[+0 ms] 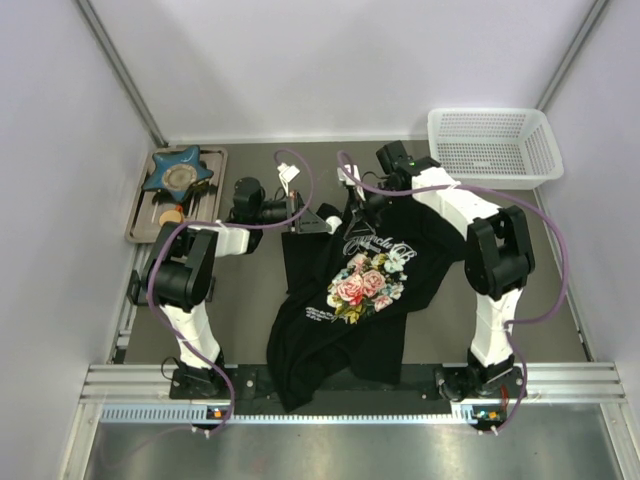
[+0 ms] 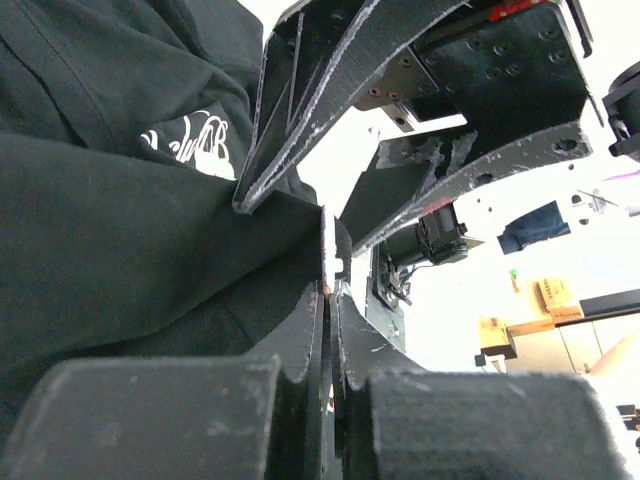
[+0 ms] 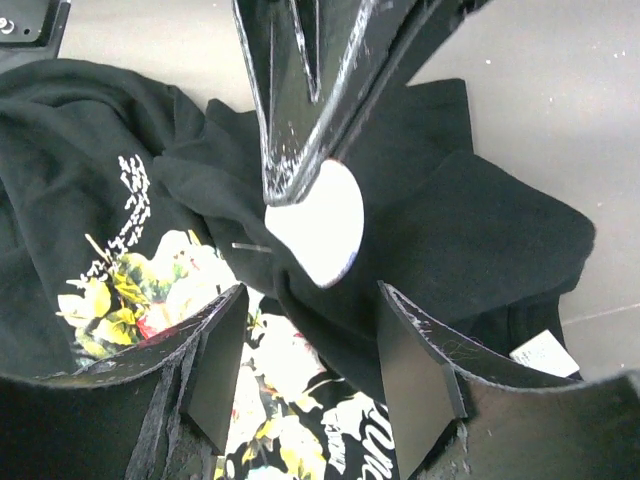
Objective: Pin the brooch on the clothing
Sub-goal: Pin the brooch to the clothes.
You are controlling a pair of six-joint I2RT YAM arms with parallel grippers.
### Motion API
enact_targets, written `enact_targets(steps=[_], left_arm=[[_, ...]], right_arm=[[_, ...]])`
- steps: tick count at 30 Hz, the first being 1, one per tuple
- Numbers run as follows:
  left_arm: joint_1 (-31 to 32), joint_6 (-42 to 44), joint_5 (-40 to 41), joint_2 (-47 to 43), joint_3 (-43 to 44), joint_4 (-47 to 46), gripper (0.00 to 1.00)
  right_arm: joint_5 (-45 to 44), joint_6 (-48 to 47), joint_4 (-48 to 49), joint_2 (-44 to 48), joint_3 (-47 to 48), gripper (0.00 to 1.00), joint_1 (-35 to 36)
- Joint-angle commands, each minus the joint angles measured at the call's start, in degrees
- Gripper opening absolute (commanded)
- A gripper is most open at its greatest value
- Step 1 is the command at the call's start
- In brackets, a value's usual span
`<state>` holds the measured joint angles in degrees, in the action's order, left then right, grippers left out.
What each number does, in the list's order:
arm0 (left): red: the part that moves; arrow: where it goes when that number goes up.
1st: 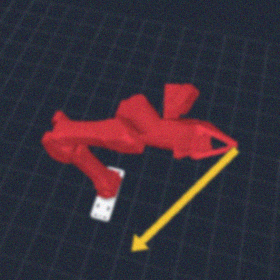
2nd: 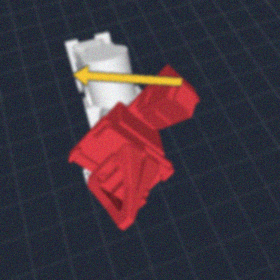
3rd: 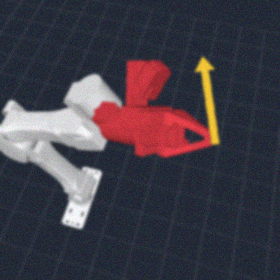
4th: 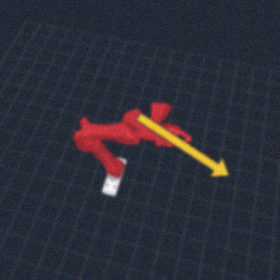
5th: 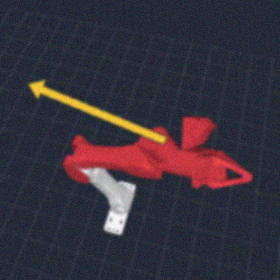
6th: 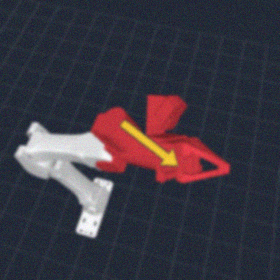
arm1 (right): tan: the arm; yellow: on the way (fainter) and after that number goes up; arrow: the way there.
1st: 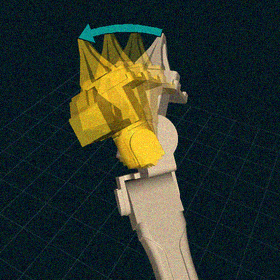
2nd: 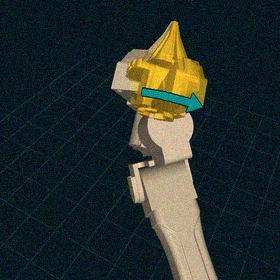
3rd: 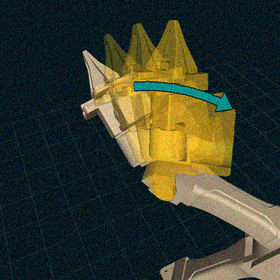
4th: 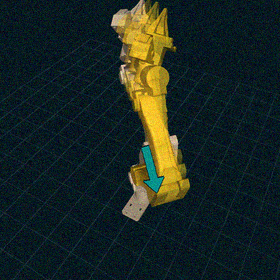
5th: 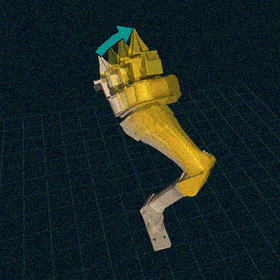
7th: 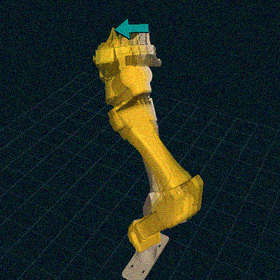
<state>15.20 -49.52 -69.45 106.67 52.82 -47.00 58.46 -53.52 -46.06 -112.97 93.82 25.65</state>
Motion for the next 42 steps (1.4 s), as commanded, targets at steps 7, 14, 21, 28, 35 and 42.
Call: enact_targets(steps=[7, 14, 21, 28, 35, 42], left_arm=[[-0.44, -1.19, -1.65, 0.29, 0.71, -5.11, 0.00], [-0.35, -3.21, -1.74, 0.73, 0.62, -7.31, 0.00], [-0.17, -3.13, -1.65, 0.38, 0.27, -7.31, 0.00], [0.18, -3.30, -1.30, 0.47, 0.44, -7.66, 0.00], [0.44, -3.39, -1.21, 0.38, 0.53, -7.84, 0.00], [0.53, -3.39, -1.04, 0.20, 0.36, -7.75, 0.00]], right_arm=[[1.83, -1.95, -2.45, 3.54, 0.48, 0.52, -1.13], [4.12, -0.19, -2.19, 3.46, 2.50, 0.63, -0.34], [5.09, 1.39, -2.28, 2.58, 4.79, 0.63, 0.10], [4.82, 1.57, -2.19, 2.58, 5.32, 0.66, 0.63], [4.56, 1.48, -2.01, 1.79, 5.85, 0.61, 1.42], [4.04, 2.36, -1.84, 0.82, 7.08, 0.43, 1.51]])
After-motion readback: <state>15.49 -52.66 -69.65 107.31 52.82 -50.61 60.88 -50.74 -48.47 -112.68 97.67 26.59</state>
